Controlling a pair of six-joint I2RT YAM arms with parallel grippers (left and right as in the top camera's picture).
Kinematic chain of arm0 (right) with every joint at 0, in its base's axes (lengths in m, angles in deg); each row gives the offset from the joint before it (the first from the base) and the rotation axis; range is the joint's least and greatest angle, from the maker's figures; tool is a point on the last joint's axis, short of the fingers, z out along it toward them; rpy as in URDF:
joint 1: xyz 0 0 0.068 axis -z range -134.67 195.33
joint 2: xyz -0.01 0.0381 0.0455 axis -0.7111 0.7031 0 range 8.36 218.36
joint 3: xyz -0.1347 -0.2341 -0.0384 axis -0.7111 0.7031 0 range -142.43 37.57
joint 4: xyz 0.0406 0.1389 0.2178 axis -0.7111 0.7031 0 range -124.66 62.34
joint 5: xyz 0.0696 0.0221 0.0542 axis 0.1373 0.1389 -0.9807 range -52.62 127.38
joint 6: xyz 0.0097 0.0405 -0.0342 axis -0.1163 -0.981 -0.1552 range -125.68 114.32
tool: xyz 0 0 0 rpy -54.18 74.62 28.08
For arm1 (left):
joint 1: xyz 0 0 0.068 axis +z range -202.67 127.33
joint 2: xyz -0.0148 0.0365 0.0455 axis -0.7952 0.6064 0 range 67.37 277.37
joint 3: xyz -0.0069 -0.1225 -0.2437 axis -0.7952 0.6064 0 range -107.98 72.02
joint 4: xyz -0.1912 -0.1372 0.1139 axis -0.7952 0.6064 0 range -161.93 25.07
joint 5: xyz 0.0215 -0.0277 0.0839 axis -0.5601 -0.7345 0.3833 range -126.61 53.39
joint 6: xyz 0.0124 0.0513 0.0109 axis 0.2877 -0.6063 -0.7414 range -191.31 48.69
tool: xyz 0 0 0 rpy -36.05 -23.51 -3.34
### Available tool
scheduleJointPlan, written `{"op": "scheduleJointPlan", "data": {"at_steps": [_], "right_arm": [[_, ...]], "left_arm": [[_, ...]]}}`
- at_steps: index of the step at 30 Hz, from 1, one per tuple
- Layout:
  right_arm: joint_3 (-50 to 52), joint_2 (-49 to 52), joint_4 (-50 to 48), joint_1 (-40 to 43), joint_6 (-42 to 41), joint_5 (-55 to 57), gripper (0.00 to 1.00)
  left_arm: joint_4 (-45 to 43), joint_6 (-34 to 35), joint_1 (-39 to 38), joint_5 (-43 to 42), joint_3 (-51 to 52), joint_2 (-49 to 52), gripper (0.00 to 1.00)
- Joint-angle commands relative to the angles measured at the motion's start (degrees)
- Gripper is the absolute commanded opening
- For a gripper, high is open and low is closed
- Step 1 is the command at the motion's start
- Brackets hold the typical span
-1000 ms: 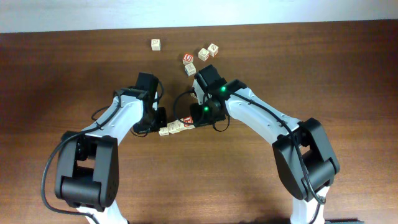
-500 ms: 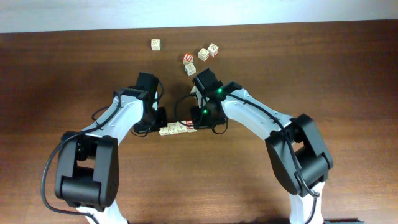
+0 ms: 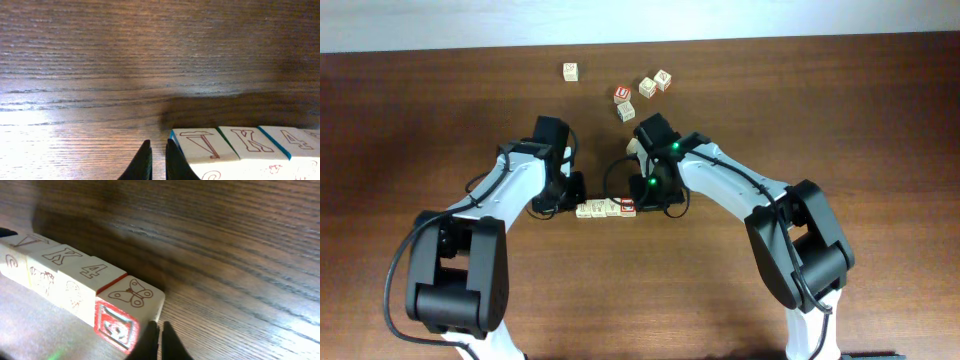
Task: Rotate 4 blocks
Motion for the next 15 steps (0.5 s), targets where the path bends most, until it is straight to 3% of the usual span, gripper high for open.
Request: {"op": "scheduleJointPlan", "data": {"at_steps": [1,8,10,11,15], "right_arm": [[-0.4,-0.3,0.0,1.6,2.6,-9.0,0.15],[-0.4,-1.3,5.1,8.1,9.4,-14.1,0.24],[-0.4,-1.3,5.5,8.4,10.1,-13.8,0.17],[-0.3,-1.2,5.3,8.6,10.2,-13.7,0.06],[3.5,-1.2,0.6,12.3,16.5,-24.9,0.04]], "left_arm": [[0.6,-2.3,0.9,-4.2,-1.8,0.6,0.12],[3.1,-4.0,4.5,-0.6,-2.5,0.6,0.07],[3.3,-4.1,4.5,-0.6,-2.5,0.6,0.03],[3.3,-4.7,4.5,-0.6,-2.5,0.6,0.0],[2.4,-10.1,5.9,-6.8,-2.3,0.7,0.0]]}}
